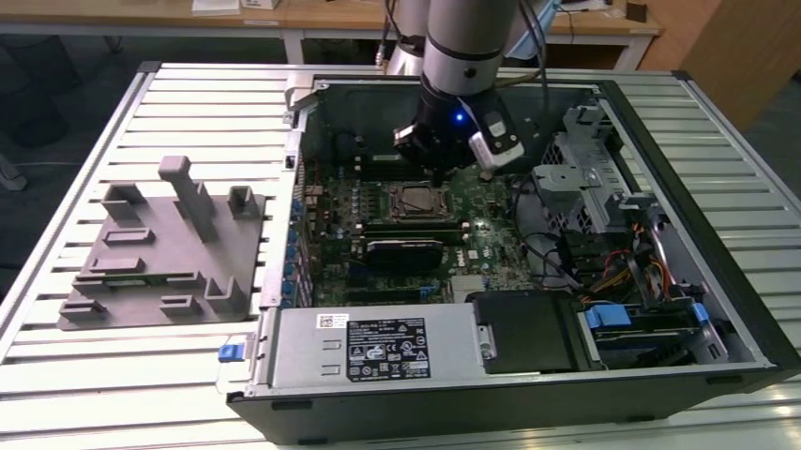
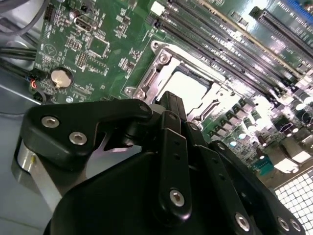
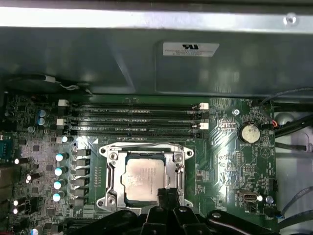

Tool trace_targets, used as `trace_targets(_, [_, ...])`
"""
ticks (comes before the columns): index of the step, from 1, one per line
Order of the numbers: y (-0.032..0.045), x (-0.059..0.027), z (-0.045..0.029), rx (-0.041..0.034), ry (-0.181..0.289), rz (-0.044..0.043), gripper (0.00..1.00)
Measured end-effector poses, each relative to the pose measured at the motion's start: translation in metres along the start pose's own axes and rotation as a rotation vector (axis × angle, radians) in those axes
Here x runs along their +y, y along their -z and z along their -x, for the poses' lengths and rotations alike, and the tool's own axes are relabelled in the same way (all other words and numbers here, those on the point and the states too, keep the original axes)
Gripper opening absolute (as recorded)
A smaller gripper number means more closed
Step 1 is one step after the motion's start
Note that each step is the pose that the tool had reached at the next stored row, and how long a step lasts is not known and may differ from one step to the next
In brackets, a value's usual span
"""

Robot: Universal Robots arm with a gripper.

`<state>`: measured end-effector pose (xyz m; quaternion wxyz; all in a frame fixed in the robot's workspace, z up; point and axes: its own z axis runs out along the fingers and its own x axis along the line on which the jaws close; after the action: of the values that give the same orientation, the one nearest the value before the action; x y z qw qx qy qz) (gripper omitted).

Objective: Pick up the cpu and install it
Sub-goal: 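Install the second cpu locking lever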

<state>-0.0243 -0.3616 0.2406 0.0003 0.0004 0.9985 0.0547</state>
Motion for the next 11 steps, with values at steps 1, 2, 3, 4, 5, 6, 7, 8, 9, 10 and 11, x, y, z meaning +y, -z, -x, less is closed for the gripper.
trace_targets(1, [0.0001,-0.0018,0.0000,0.0000,0.000,0.0001,0.11])
trace_targets(2, [0.0003,-0.0033,0.0000,0.0001,0.000,0.0000,0.11])
trace_targets(3, [0.0004,-0.0048,0.0000,0.0002,0.000,0.0000,0.11])
trace_targets(4, [0.0006,-0.0067,0.0000,0.0004,0.000,-0.0001,0.11])
trace_targets(5, [0.0008,-0.0087,0.0000,0.0010,0.000,-0.0001,0.11])
trace_targets(6, [0.0008,-0.0104,0.0000,0.0017,0.000,-0.0001,0.11])
trace_targets(7, [0.0005,-0.0113,0.0000,0.0026,0.000,0.0000,0.11])
trace_targets(8, [0.0000,-0.0118,0.0000,0.0027,0.000,0.0001,0.11])
trace_targets(9, [-0.0006,-0.0122,0.0000,0.0028,0.000,0.0001,0.11])
trace_targets(10, [-0.0011,-0.0125,0.0000,0.0029,0.000,0.0001,0.11])
trace_targets(11, [-0.0015,-0.0132,0.0000,0.0030,0.000,0.0000,0.11])
